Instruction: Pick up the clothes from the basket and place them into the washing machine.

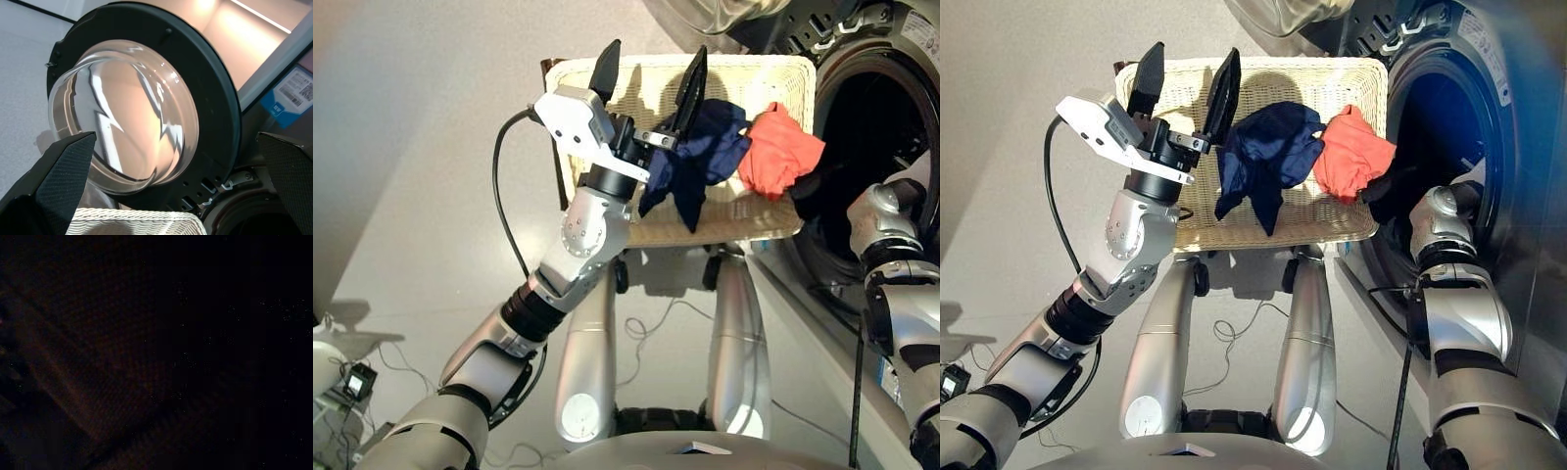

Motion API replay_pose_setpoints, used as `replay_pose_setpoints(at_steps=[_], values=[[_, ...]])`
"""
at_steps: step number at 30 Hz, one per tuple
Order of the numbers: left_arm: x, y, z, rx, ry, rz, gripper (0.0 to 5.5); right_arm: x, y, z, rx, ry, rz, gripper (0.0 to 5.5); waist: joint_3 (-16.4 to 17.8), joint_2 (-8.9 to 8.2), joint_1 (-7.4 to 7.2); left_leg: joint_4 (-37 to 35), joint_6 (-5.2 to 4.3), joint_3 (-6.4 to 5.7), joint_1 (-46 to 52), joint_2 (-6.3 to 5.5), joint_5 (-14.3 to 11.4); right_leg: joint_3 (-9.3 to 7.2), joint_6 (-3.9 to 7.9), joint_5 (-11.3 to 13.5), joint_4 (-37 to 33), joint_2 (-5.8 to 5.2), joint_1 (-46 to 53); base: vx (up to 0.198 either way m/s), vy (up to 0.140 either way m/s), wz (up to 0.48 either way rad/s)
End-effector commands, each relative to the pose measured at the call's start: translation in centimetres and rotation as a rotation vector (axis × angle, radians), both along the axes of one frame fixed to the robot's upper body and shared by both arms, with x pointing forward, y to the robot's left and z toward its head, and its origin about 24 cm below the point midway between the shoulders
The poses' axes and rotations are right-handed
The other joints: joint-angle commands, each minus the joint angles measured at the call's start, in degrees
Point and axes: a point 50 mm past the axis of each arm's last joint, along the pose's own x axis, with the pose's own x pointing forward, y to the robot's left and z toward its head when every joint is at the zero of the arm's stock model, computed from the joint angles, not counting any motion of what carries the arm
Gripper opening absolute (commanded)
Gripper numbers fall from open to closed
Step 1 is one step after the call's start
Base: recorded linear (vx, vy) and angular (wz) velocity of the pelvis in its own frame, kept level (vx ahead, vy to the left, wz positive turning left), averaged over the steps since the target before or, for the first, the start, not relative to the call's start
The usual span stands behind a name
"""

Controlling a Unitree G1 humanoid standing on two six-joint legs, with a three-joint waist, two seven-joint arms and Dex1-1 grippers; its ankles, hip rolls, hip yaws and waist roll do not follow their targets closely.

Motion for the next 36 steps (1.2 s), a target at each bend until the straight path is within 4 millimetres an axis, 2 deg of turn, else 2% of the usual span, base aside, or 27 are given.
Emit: replay_pose_setpoints(at_steps=[1,4,5,6,8,9,10,14,17,21,22,23,26,29,30,31,32,36], values=[[-2.2,0.5,2.6,-0.098,-0.152,-0.050,5.50,-2.0,-3.8,5.4,-0.174,-0.135,-0.068,0.00,-0.90,1.55,-1.23,5.46,-1.96,-0.06,0.70,1.51,-6.30,3.72,3.54,-1.59,0.03,0.56,2.50,0.000,0.000,0.000],[-2.2,0.5,2.5,-0.098,-0.146,-0.044,5.50,-2.8,-4.7,5.7,-0.131,-0.175,-0.142,0.00,-0.90,1.67,-1.22,5.90,-2.05,0.03,0.54,1.47,-6.99,3.88,3.65,-2.15,0.39,0.58,2.33,0.000,0.000,0.000],[-2.2,0.5,2.7,-0.102,-0.148,-0.047,5.50,-3.3,-5.2,6.1,-0.095,-0.219,-0.198,0.00,-0.90,1.77,-1.26,5.78,-2.00,0.07,0.10,1.39,-6.54,3.88,3.62,-1.73,0.27,0.53,1.93,0.000,0.000,0.000],[-2.2,0.6,2.5,-0.113,-0.132,-0.051,5.50,-3.8,-5.7,6.4,-0.067,-0.263,-0.249,0.00,-0.90,1.97,-1.25,5.90,-2.10,0.08,0.64,1.35,-7.18,3.82,3.68,-2.39,0.55,0.51,2.37,0.000,0.000,0.000],[-2.2,0.7,2.6,-0.113,-0.132,-0.052,5.50,-3.8,-5.7,6.3,-0.064,-0.268,-0.243,0.00,-0.90,2.17,-1.21,5.69,-2.06,0.14,0.78,1.31,-7.04,3.88,3.63,-2.25,0.49,0.42,2.37,0.000,0.000,0.000],[-2.2,0.7,2.6,-0.113,-0.131,-0.053,5.50,-3.8,-5.7,6.3,-0.064,-0.268,-0.242,3.30,-0.90,2.15,-1.22,5.66,-2.06,0.15,0.82,1.31,-7.02,3.88,3.63,-2.24,0.47,0.41,2.40,0.000,0.000,0.000],[-2.1,0.8,2.6,-0.115,-0.135,-0.049,5.50,-3.5,-5.3,6.0,-0.056,-0.275,-0.207,5.50,-0.90,2.12,-1.33,5.52,-2.04,0.23,0.98,1.33,-6.97,3.91,3.60,-2.19,0.32,0.47,2.53,0.000,0.000,0.000],[-2.2,0.7,2.8,-0.117,-0.144,-0.048,5.50,-2.7,-4.2,5.5,-0.082,-0.261,-0.148,5.50,-0.90,1.70,-1.41,5.09,-1.91,0.34,1.52,1.41,-6.93,4.00,3.53,-2.10,-0.06,0.67,2.98,0.000,0.000,0.000],[-2.2,0.7,2.8,-0.123,-0.143,-0.046,5.50,-1.7,-2.6,4.6,-0.095,-0.249,-0.064,5.50,-0.90,1.49,-1.50,4.89,-1.85,0.38,1.85,1.47,-6.92,4.00,3.50,-2.02,-0.39,0.67,3.28,0.000,0.000,0.000],[-1.9,0.6,2.5,-0.124,-0.127,-0.044,5.50,-0.2,0.7,2.8,-0.122,-0.226,0.091,5.50,-0.90,1.02,-1.75,4.49,-1.87,0.59,2.36,1.59,-6.73,3.91,3.40,-1.91,-0.72,0.80,3.80,0.000,0.000,0.000],[-1.9,0.6,2.5,-0.123,-0.129,-0.044,5.50,-0.1,0.8,2.8,-0.121,-0.228,0.092,5.50,-0.90,0.92,-1.80,4.29,-1.81,0.63,2.08,1.52,-6.21,3.94,3.36,-1.40,-0.99,0.76,3.56,0.000,0.000,0.000],[-1.7,0.6,2.2,-0.123,-0.111,-0.038,5.50,0.6,3.2,1.7,-0.130,-0.236,0.203,5.50,-0.90,0.66,-1.98,4.33,-1.82,0.73,2.49,1.65,-6.71,3.90,3.36,-1.91,-1.02,0.98,4.09,0.000,0.000,0.000],[-1.0,0.9,1.3,-0.111,-0.068,-0.012,5.50,1.0,7.4,0.1,-0.169,-0.250,0.384,5.50,-0.90,0.11,-2.51,3.78,-1.73,0.80,2.71,1.68,-6.36,4.07,3.28,-1.67,-1.47,1.16,4.17,0.000,0.000,0.000],[0.0,1.3,-0.3,-0.083,0.005,0.034,5.50,0.3,11.2,-1.5,-0.212,-0.260,0.565,5.50,-0.90,-0.59,-3.08,3.60,-1.70,0.95,2.66,1.80,-6.05,4.10,3.23,-1.34,-1.84,1.21,4.17,0.000,0.000,0.000],[0.0,1.3,-0.4,-0.083,0.006,0.034,5.50,0.3,11.3,-1.5,-0.212,-0.258,0.565,5.50,-0.90,-0.63,-3.08,3.56,-1.70,0.96,2.75,1.78,-6.04,4.11,3.23,-1.36,-1.85,1.19,4.25,0.000,0.000,0.000],[0.8,1.5,-1.7,-0.051,0.062,0.071,5.50,-0.2,13.2,-1.8,-0.243,-0.275,0.657,5.50,-0.90,-0.95,-3.36,3.32,-1.70,1.03,2.69,1.91,-5.80,4.18,3.23,-1.10,-2.20,1.29,4.21,0.000,0.000,0.000],[1.3,1.6,-2.6,-0.028,0.103,0.100,5.50,-0.5,14.3,-1.9,-0.242,-0.296,0.713,5.50,-0.90,-1.18,-3.54,3.16,-1.70,1.11,2.73,1.95,-5.64,4.18,3.19,-1.00,-2.32,1.33,4.23,0.000,0.000,0.000],[2.9,2.4,-6.1,0.091,0.224,0.216,5.50,-1.7,17.6,-1.2,-0.302,-0.369,0.891,5.50,-0.90,-1.81,-3.97,3.07,-1.72,1.44,2.76,2.13,-5.27,4.22,3.12,-0.78,-2.40,1.53,4.25,0.000,0.000,0.000]])
